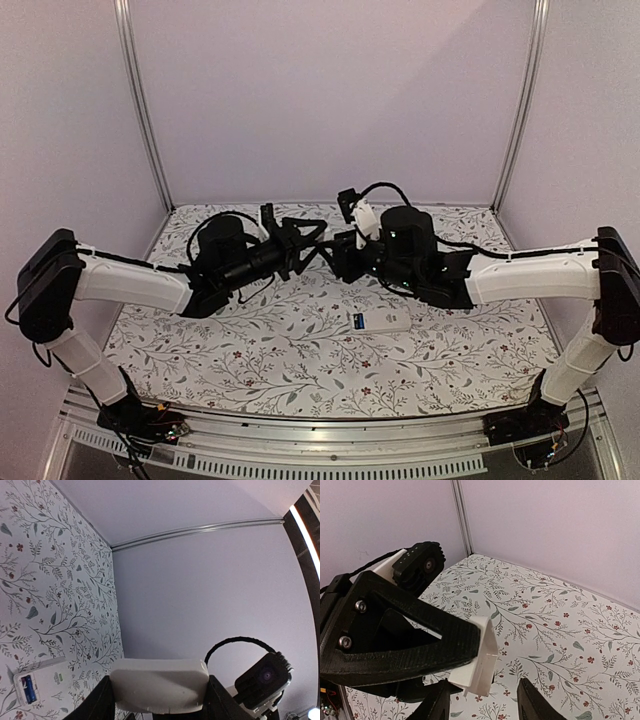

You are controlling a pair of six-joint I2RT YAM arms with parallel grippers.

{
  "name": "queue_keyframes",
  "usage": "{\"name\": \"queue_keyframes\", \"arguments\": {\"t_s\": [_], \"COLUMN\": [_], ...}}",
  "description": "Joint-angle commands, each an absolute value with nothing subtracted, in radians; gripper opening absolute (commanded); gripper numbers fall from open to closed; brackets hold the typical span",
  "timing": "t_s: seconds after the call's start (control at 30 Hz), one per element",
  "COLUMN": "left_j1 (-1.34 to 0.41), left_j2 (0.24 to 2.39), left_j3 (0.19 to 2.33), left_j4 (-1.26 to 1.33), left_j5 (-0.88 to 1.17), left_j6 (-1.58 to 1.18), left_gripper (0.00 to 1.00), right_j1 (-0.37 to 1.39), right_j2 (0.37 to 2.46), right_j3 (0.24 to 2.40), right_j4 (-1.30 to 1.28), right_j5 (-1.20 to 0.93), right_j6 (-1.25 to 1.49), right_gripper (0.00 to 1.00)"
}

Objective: Load the batteries into the remote control
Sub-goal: Pass from the left arm to the right

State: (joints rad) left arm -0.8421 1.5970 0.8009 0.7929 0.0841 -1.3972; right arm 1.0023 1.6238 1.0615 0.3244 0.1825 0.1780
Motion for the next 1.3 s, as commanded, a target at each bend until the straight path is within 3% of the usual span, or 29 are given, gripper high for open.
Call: {"name": "queue_keyframes", "arguments": {"t_s": [0.0, 0.33, 0.53, 0.6, 0.83, 0.97, 1.1, 1.27], "left_j1": [-0.857, -0.865, -0.865, -0.865, -0.833, -0.785, -0.770, -0.778], "left_j2": [1.624, 1.653, 1.647, 1.645, 1.582, 1.502, 1.401, 1.353], "left_j3": [0.801, 0.807, 0.807, 0.809, 0.779, 0.808, 0.857, 0.879], "left_j4": [0.836, 0.880, 0.884, 0.885, 0.817, 0.600, 0.293, 0.157], "left_j5": [0.106, 0.119, 0.126, 0.132, 0.181, 0.293, 0.313, 0.396], "left_j6": [-1.403, -1.421, -1.414, -1.403, -1.300, -1.078, -0.677, -0.361], "left_gripper": [0.47, 0.45, 0.44, 0.51, 0.99, 1.00, 1.00, 0.99], "right_j1": [1.010, 1.010, 1.009, 1.008, 0.945, 0.830, 0.736, 0.676], "right_j2": [1.636, 1.656, 1.663, 1.658, 1.573, 1.508, 1.439, 1.386], "right_j3": [1.084, 1.105, 1.108, 1.108, 1.057, 1.024, 1.003, 1.006], "right_j4": [0.328, 0.312, 0.307, 0.304, 0.287, 0.229, 0.126, 0.002], "right_j5": [0.231, 0.247, 0.240, 0.233, 0.088, -0.193, -0.434, -0.717], "right_j6": [0.182, 0.167, 0.170, 0.173, 0.230, 0.318, 0.362, 0.370], "right_gripper": [0.41, 0.26, 0.06, 0.00, 0.00, 0.00, 0.00, 0.00]}}
